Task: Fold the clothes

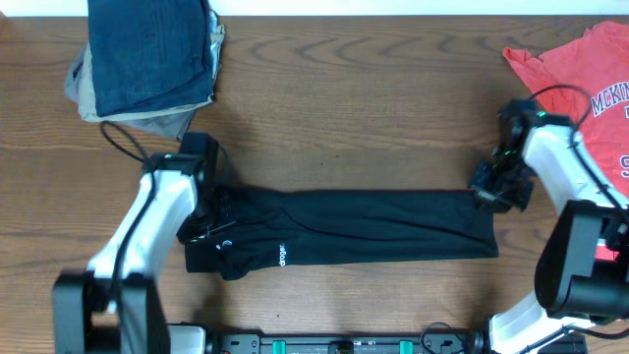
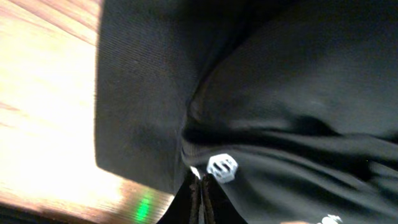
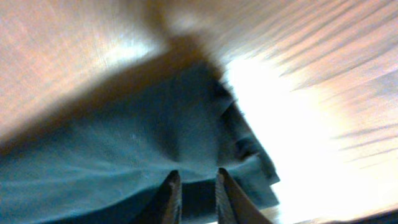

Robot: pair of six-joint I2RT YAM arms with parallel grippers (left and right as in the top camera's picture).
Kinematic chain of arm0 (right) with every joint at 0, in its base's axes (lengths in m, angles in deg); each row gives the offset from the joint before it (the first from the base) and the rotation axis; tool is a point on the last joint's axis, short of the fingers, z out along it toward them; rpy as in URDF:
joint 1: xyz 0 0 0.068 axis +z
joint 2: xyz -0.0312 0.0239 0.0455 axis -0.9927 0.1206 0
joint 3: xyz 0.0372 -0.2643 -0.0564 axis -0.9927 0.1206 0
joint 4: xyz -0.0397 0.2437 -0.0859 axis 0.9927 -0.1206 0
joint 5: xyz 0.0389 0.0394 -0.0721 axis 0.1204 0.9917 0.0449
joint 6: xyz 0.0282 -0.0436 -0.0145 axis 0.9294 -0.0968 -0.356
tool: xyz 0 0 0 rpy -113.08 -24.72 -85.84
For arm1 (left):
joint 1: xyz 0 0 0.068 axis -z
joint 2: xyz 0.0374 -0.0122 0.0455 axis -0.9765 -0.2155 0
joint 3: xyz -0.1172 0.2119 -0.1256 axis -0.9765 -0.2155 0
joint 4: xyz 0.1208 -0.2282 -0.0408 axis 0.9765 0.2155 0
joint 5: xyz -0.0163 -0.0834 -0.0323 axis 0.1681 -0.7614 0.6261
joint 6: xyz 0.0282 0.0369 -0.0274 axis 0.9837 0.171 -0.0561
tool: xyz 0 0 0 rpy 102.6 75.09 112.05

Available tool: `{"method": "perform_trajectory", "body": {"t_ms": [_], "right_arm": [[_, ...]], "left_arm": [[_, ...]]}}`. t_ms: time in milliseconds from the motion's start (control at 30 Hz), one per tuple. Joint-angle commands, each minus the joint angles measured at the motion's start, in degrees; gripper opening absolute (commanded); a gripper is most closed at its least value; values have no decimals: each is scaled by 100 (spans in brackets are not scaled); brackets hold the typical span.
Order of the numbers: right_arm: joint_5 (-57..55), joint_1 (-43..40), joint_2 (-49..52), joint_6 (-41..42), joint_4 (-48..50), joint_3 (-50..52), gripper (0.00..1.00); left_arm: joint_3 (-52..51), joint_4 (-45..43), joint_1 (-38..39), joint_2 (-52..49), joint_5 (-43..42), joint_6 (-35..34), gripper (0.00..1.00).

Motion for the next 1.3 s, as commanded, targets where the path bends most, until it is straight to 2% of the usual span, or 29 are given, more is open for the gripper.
{"method": "perform_trajectory", "body": {"t_ms": [0, 33, 67, 100, 167, 267, 400, 467, 633, 933, 1000, 1033, 1167, 1200, 1267], "right_arm": [[-59, -391, -166, -61, -92, -302, 41], [-35, -514, -166, -59, -87, -310, 69], [-17, -629, -166, -59, -79, -306, 93], [-17, -769, -164, -61, -61, -284, 99], [9, -1012, -164, -63, -26, -225, 99], [481, -1338, -164, -481, 125, -52, 99], [1528, -1550, -164, -1366, 476, 302, 99], [1792, -1580, -164, -1547, 667, 529, 99], [1851, -1578, -164, -1606, 1038, 1029, 99], [2503, -1561, -164, -1821, 1423, 1731, 99], [2575, -1528, -164, -1821, 1460, 1860, 95], [2570, -1502, -164, -1818, 1464, 1919, 88], [2570, -1449, -164, -1818, 1482, 2026, 38], [2573, -1451, -164, -1814, 1482, 2026, 31], [2575, -1451, -164, -1764, 1486, 2024, 1]], "left_arm": [[107, 31, -35, 549, -92, -101, 23], [107, 31, -35, 664, -142, -101, 34], [107, 31, -35, 750, -153, -101, 48], [107, 31, -35, 826, -166, -101, 57], [105, 31, -35, 890, -168, -101, 68], [105, 28, -35, 874, -168, -101, 75], [105, 17, -35, 874, -166, -101, 79], [105, 13, -35, 874, -166, -101, 79], [105, 35, -35, 874, -203, -101, 84], [105, 22, -35, 874, -234, -103, 86], [105, 24, -35, 874, -234, -101, 86], [105, 24, -35, 874, -234, -103, 86], [105, 26, -35, 874, -234, -101, 86], [105, 26, -35, 874, -234, -101, 86], [105, 26, -35, 874, -234, -101, 86]]}}
